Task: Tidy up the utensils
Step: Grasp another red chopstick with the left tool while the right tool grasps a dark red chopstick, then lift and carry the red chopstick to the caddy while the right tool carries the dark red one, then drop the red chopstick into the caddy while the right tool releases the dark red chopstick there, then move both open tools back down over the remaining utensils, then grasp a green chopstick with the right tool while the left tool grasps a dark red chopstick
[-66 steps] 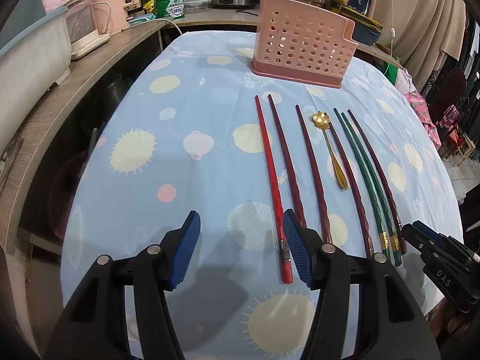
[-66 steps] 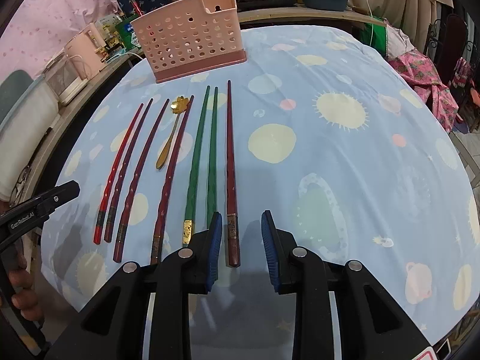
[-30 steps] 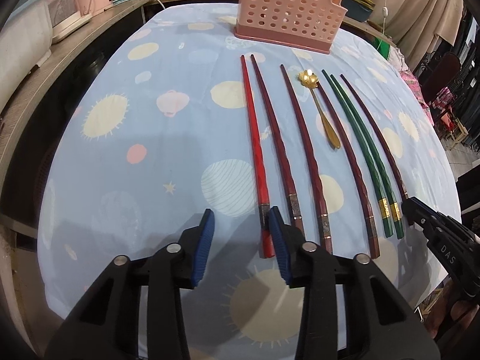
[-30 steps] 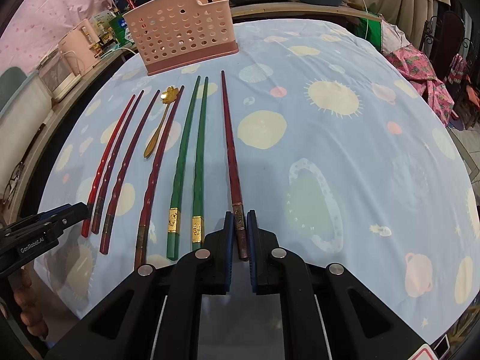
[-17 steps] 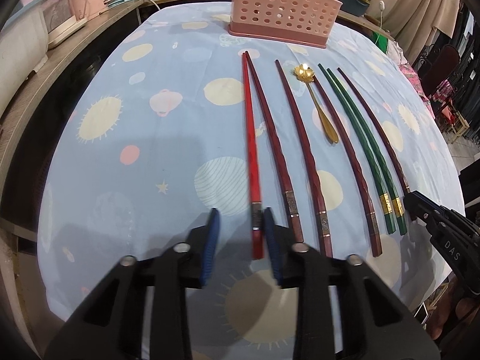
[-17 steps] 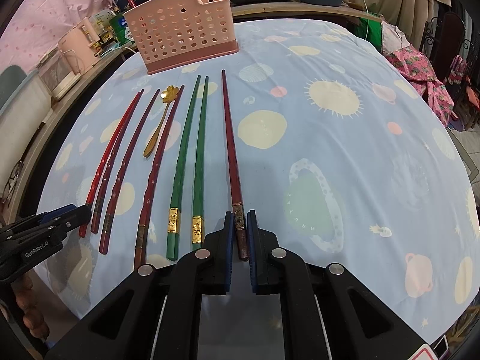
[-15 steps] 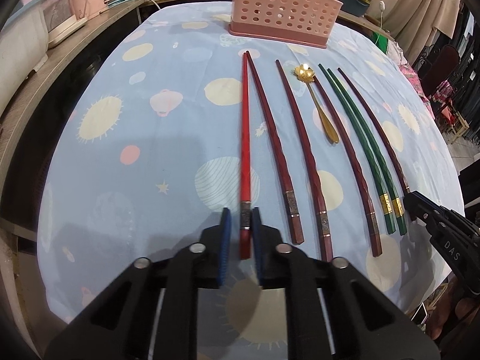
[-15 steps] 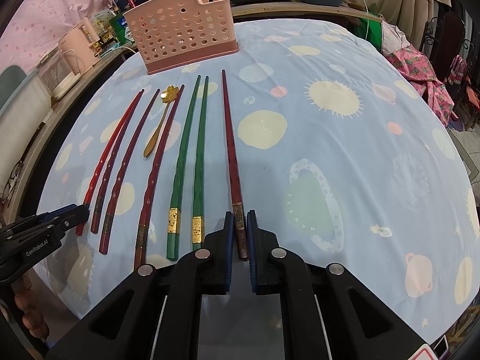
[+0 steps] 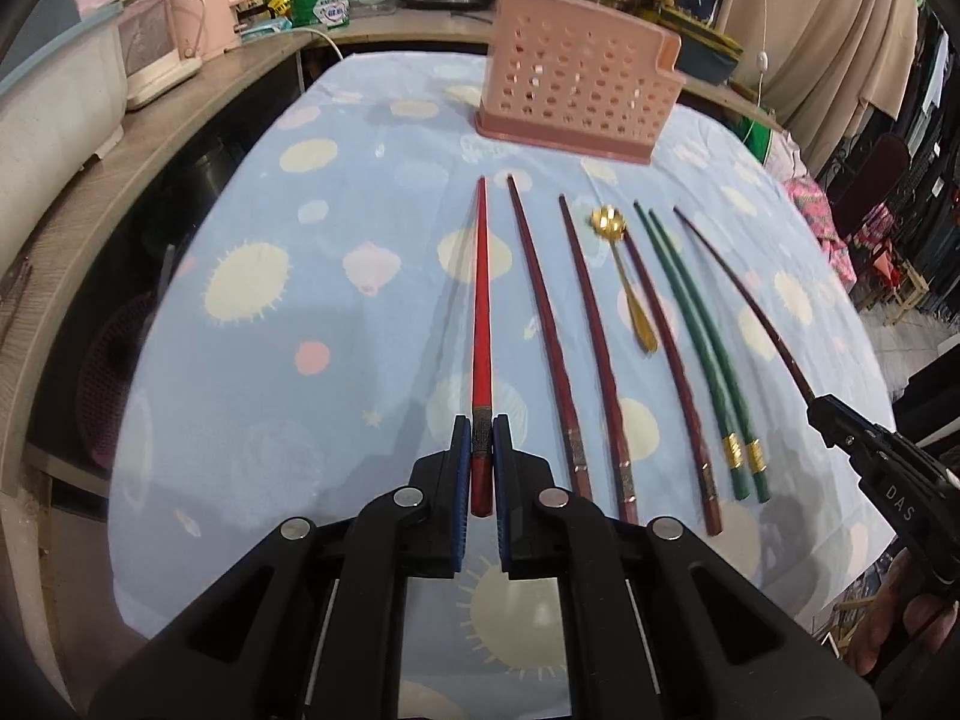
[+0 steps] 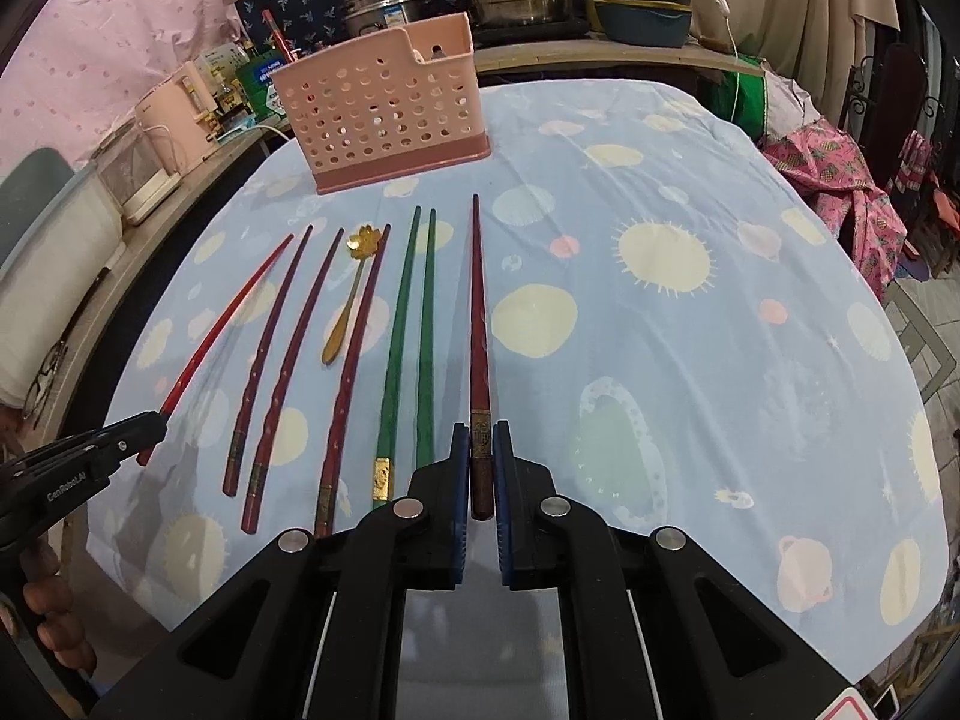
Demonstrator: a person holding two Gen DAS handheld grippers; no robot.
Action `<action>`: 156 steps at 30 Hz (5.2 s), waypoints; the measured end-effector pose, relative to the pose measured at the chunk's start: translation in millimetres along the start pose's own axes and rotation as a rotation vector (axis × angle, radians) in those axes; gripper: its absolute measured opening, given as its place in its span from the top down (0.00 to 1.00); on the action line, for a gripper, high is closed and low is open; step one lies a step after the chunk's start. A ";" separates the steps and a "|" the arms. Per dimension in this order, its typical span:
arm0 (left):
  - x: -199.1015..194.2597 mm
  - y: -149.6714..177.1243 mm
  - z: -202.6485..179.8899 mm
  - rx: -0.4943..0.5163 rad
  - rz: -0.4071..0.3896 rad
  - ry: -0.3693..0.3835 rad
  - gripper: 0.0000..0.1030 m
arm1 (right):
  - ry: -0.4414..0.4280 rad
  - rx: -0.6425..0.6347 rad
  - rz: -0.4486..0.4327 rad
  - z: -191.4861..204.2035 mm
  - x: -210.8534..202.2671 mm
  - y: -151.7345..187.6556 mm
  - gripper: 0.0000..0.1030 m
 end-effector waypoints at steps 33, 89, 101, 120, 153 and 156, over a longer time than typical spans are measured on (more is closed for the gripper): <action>-142.2 -197.9 6.8 -0.046 -0.500 0.028 0.93 | -0.124 0.073 -0.423 -0.1 -108.2 -177.6 0.93; -66.4 -225.6 -5.3 -0.044 -0.419 -0.009 0.52 | -0.173 0.141 -0.383 2.5 -43.1 -208.7 0.58; -19.6 -115.4 -10.1 0.012 -0.187 -0.028 0.52 | -0.091 0.050 -0.126 2.5 -17.3 -78.8 0.58; 25.8 -12.7 -4.2 0.021 0.023 -0.046 0.52 | -0.033 -0.026 0.073 10.3 22.7 11.7 0.62; 45.3 11.7 -29.9 0.079 0.090 -0.008 0.50 | 0.004 -0.054 0.106 10.7 35.7 23.8 0.92; 49.4 13.8 -28.1 0.072 0.108 -0.012 0.52 | 0.005 -0.055 0.106 10.7 35.7 23.8 0.92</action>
Point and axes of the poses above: each gripper's, at about its wrist camera, not at the fingertips, and x roughly the way its jaws point, z to its left, y to its underside, the point moved 3 cm from there along x, roughly the way its jaws point, and after that the axes turned 5 degrees about z, right-handed, at the moved point
